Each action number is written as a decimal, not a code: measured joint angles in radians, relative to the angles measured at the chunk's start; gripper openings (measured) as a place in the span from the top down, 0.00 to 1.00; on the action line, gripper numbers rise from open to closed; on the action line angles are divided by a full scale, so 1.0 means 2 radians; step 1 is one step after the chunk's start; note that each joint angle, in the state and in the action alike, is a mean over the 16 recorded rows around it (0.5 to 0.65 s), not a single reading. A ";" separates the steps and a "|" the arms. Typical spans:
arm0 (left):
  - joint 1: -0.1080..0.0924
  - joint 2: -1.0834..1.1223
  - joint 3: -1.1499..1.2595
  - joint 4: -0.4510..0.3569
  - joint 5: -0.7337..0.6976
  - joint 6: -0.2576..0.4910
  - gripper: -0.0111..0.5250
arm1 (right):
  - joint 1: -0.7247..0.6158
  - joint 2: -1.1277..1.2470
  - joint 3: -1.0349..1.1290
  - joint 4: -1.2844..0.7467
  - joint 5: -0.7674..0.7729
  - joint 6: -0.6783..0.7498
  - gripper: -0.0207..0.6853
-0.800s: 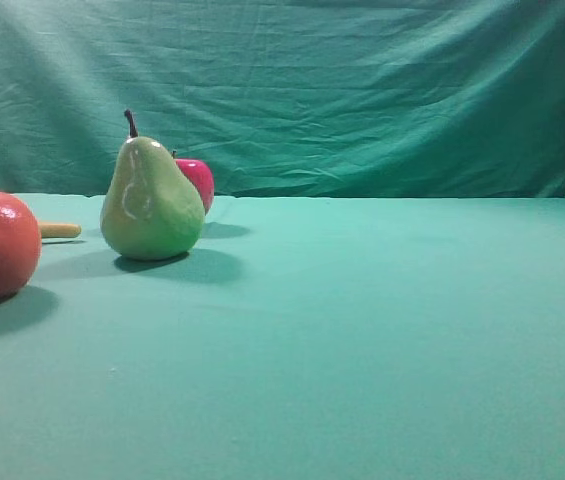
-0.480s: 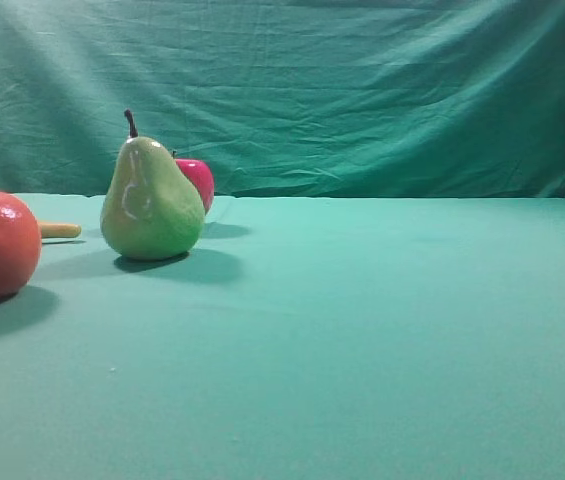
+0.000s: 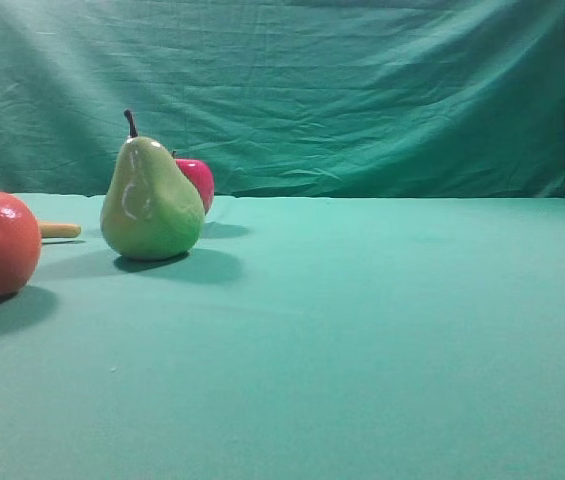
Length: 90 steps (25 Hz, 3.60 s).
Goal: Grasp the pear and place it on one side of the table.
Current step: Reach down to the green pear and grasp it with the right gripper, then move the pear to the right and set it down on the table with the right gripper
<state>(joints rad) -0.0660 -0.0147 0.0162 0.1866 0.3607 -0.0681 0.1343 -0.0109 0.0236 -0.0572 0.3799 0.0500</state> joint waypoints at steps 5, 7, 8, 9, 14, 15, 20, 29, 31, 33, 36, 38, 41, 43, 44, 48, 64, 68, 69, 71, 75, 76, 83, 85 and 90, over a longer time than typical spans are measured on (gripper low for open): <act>0.000 0.000 0.000 0.000 0.000 0.000 0.98 | 0.001 0.000 0.000 0.019 -0.036 0.001 0.97; 0.000 0.000 0.000 0.000 0.000 0.000 0.98 | 0.003 0.001 -0.003 0.028 -0.050 0.002 0.97; 0.000 0.000 0.000 0.000 0.000 0.000 0.98 | 0.005 0.002 -0.006 0.033 -0.056 0.002 0.97; 0.000 0.000 0.000 0.000 0.000 0.000 0.98 | 0.008 0.005 -0.009 0.038 -0.063 0.003 0.97; 0.000 0.000 0.000 0.000 0.000 0.000 0.98 | 0.027 0.044 -0.036 0.062 -0.092 0.003 0.97; 0.000 0.000 0.000 0.000 0.000 0.000 0.98 | 0.033 0.057 -0.044 0.066 -0.096 0.002 0.97; 0.000 0.000 0.000 0.000 0.000 0.000 0.98 | 0.070 0.144 -0.089 0.077 -0.091 -0.004 0.97; 0.000 0.000 0.000 0.000 0.000 0.000 0.98 | 0.171 0.373 -0.207 0.086 -0.070 -0.048 0.97; 0.000 0.000 0.000 0.000 0.000 0.000 0.98 | 0.196 0.426 -0.239 0.087 -0.066 -0.063 0.97; 0.000 0.000 0.000 0.000 0.000 0.000 0.98 | 0.219 0.480 -0.274 0.087 -0.062 -0.078 0.97; 0.000 0.000 0.000 0.000 0.000 0.000 0.98 | 0.249 0.558 -0.327 0.087 -0.061 -0.099 0.94; 0.000 0.000 0.000 0.000 0.000 0.000 0.98 | 0.266 0.608 -0.363 0.087 -0.061 -0.112 0.90; 0.000 0.000 0.000 0.000 0.000 0.000 0.98 | 0.288 0.676 -0.416 0.087 -0.061 -0.131 0.78; 0.000 0.000 0.000 0.000 0.000 0.000 0.98 | 0.300 0.716 -0.448 0.087 -0.062 -0.139 0.68; 0.000 0.000 0.000 0.000 0.000 0.000 0.98 | 0.305 0.735 -0.464 0.087 -0.062 -0.142 0.62; 0.000 0.000 0.000 0.000 0.000 0.000 0.98 | 0.321 0.801 -0.521 0.087 -0.059 -0.153 0.39; 0.000 0.000 0.000 0.000 0.000 0.000 0.98 | 0.341 1.002 -0.687 0.087 -0.053 -0.170 0.04; 0.000 0.000 0.000 0.000 0.000 0.000 0.98 | 0.337 1.033 -0.707 0.086 -0.062 -0.170 0.10; 0.000 0.000 0.000 0.000 0.000 0.000 0.98 | 0.335 1.038 -0.710 0.086 -0.063 -0.170 0.11; 0.000 0.000 0.000 0.000 0.000 0.000 0.98 | 0.332 1.046 -0.715 0.086 -0.064 -0.170 0.14; 0.000 0.000 0.000 0.000 0.000 0.000 0.98 | 0.319 1.040 -0.719 0.086 -0.053 -0.170 0.19; 0.000 0.000 0.000 0.000 0.000 0.000 0.98 | 0.315 1.034 -0.718 0.086 -0.047 -0.169 0.21; 0.000 0.000 0.000 0.000 0.000 0.000 0.98 | 0.267 0.948 -0.677 0.086 -0.006 -0.161 0.24; 0.000 0.000 0.000 0.000 0.000 0.000 0.98 | 0.248 0.915 -0.651 0.086 0.004 -0.157 0.24; 0.000 0.000 0.000 0.000 0.000 0.000 0.98 | 0.193 0.837 -0.556 0.086 0.002 -0.146 0.24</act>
<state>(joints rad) -0.0660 -0.0147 0.0162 0.1866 0.3607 -0.0681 0.5200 1.6639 -1.0894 0.1139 0.3844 -0.2416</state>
